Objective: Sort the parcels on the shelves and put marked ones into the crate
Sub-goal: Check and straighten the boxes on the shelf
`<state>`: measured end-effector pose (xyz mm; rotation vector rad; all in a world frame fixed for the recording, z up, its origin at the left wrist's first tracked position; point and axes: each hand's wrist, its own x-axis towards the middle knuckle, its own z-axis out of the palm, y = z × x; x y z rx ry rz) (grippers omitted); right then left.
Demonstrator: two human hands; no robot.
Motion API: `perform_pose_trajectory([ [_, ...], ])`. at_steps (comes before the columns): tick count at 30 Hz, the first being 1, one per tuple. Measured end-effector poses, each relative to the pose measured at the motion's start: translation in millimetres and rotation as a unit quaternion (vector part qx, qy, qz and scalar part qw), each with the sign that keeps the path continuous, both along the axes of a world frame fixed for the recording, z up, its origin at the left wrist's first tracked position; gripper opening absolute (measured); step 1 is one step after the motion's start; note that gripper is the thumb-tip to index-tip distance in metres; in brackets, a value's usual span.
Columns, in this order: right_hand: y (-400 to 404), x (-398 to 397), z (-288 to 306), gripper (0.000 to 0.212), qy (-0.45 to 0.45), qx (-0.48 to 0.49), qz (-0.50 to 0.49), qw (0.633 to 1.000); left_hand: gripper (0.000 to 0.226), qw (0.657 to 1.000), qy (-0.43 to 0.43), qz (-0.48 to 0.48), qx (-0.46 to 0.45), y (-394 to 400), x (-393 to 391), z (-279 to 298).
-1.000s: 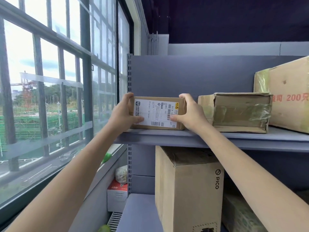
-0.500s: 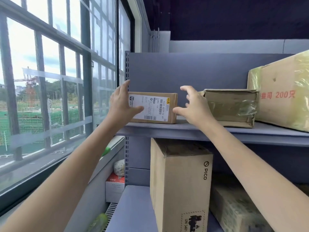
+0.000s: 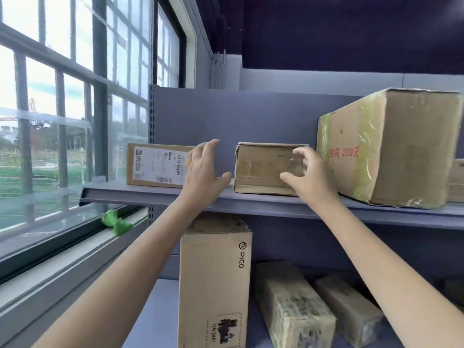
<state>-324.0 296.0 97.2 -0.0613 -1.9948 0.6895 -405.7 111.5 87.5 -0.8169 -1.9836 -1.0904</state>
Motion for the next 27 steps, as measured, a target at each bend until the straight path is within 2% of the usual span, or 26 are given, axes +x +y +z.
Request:
perform_pose_trajectory([
  [6,30,0,-2,0.077,-0.073,-0.054,-0.021,0.996,0.073,0.993,-0.103,0.033,-0.041,35,0,4],
  [9,36,-5,0,0.084,-0.109,-0.084,-0.018,0.99,0.066,0.984,-0.161,0.048,-0.057,45,-4,6],
  [12,38,-7,2,0.075,-0.131,-0.102,-0.032,0.986,0.056,0.972,-0.207,0.045,-0.103,52,-13,4],
  [15,38,-14,4,0.066,-0.15,-0.108,-0.026,0.982,0.046,0.968,-0.213,0.035,-0.127,56,-20,7],
  [17,40,-20,3,0.053,-0.153,-0.106,-0.01,0.982,0.041,0.969,-0.212,0.022,-0.125,57,-20,9],
  [20,41,-22,3,0.042,-0.118,-0.109,0.005,0.987,0.036,0.976,-0.197,-0.007,-0.098,57,-18,10],
  [23,39,-18,3,0.043,-0.064,-0.115,0.024,0.991,0.038,0.983,-0.169,-0.071,-0.026,52,-15,12],
  [27,32,-4,8,0.041,-0.002,-0.137,0.074,0.988,0.058,0.963,-0.136,-0.222,0.071,43,-3,13],
])
